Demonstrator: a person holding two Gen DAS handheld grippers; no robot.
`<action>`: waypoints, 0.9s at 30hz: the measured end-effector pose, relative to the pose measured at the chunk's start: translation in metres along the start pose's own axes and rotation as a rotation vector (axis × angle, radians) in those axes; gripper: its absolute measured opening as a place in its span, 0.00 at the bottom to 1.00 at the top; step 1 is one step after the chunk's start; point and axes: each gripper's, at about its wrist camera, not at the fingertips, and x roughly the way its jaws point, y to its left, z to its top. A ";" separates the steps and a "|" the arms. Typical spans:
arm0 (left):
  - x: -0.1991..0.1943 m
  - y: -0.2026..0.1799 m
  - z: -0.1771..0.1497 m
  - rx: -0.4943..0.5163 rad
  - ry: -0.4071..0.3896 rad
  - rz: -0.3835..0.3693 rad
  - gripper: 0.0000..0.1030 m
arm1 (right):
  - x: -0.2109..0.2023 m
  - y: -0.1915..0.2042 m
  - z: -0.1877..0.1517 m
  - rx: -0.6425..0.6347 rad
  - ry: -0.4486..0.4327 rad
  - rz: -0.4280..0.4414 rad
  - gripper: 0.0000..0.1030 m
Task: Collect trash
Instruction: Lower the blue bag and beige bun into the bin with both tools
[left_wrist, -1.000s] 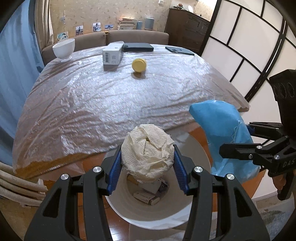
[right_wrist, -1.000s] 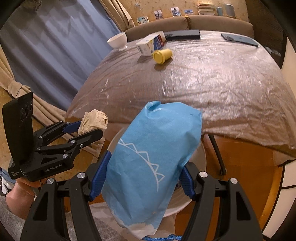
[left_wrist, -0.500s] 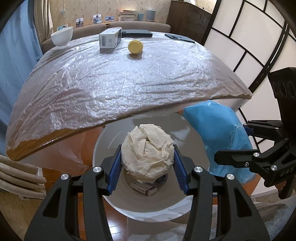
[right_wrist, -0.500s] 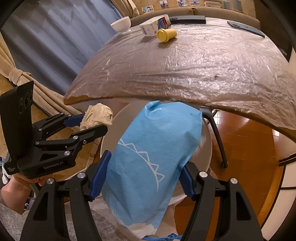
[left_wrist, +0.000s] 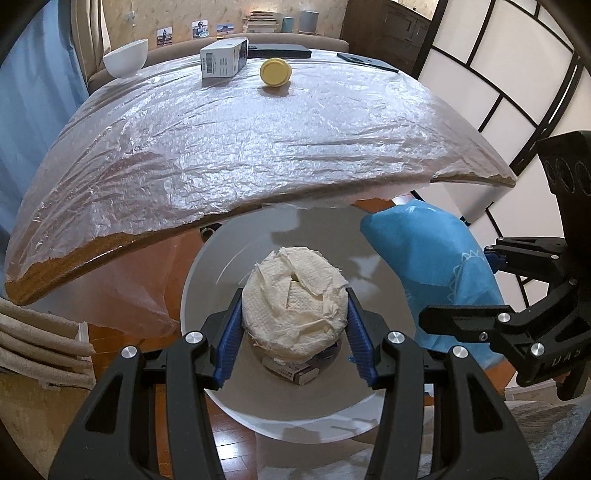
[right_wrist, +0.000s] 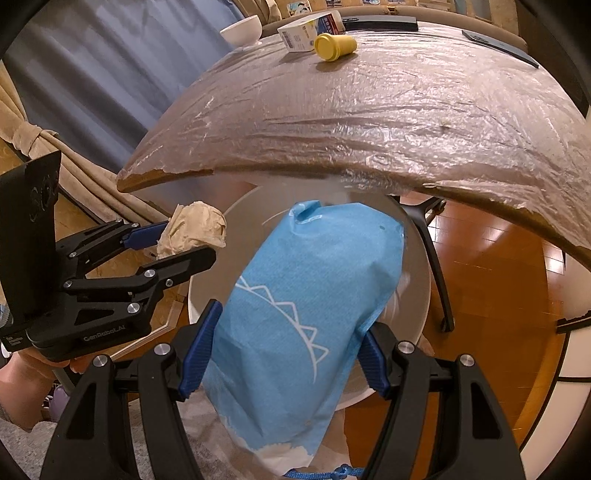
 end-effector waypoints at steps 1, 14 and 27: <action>0.001 0.000 0.000 0.000 0.002 0.002 0.51 | 0.003 0.000 0.000 0.001 0.002 -0.002 0.65; 0.023 0.010 -0.005 -0.014 0.041 0.036 0.51 | 0.029 -0.004 -0.003 0.024 0.035 -0.018 0.65; 0.043 0.016 -0.010 0.001 0.076 0.060 0.51 | 0.046 0.001 -0.002 0.017 0.053 -0.045 0.65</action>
